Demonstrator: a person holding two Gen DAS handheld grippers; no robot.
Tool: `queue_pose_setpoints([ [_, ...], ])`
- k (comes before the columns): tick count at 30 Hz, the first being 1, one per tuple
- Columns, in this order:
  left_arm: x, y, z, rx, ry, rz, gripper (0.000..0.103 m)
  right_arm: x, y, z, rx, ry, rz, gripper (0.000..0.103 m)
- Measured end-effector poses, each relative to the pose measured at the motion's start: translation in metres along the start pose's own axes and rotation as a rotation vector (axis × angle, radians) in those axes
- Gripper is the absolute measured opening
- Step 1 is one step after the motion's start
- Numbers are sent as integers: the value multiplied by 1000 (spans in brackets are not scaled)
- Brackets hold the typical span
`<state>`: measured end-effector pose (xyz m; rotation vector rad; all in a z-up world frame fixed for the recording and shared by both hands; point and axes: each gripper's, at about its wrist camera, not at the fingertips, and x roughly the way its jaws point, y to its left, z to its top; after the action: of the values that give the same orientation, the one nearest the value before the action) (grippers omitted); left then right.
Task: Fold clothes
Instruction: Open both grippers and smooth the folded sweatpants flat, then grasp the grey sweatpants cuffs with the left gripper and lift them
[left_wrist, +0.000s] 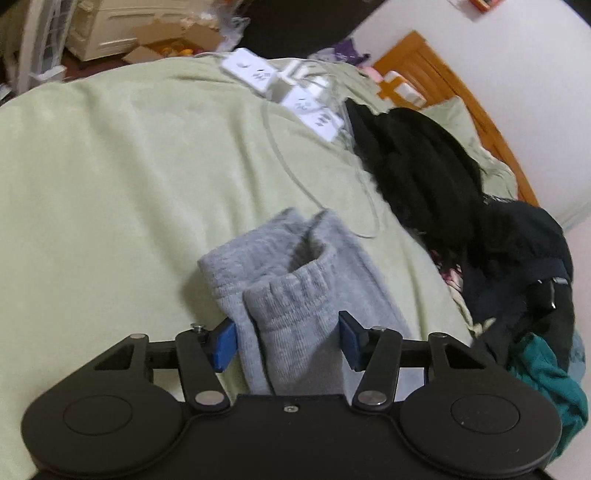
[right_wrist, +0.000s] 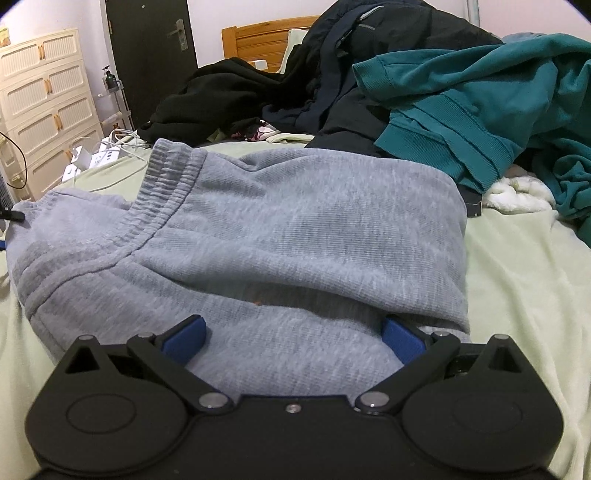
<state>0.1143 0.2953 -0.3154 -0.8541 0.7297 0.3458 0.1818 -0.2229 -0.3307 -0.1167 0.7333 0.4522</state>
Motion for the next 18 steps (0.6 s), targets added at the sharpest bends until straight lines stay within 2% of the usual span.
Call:
queue_pose_setpoints([
  [3,5,-5,1,14,9,15,59,0,0,-2,1,-5,-1,102],
  [7,10,-2,-3,4,3,-4,60,0,0,-2,1,-8,0,102],
  [10,15,10,-7,-56,-9,-58,60,2,0,-2,3,-10,3,102],
  [12,20,19,-8,-93,-28,-122,61,3,-1,-2,5,-12,5,102],
  [18,36,47,-11,-150,-21,-187,62,4,-1,-1,9,-15,2,102],
])
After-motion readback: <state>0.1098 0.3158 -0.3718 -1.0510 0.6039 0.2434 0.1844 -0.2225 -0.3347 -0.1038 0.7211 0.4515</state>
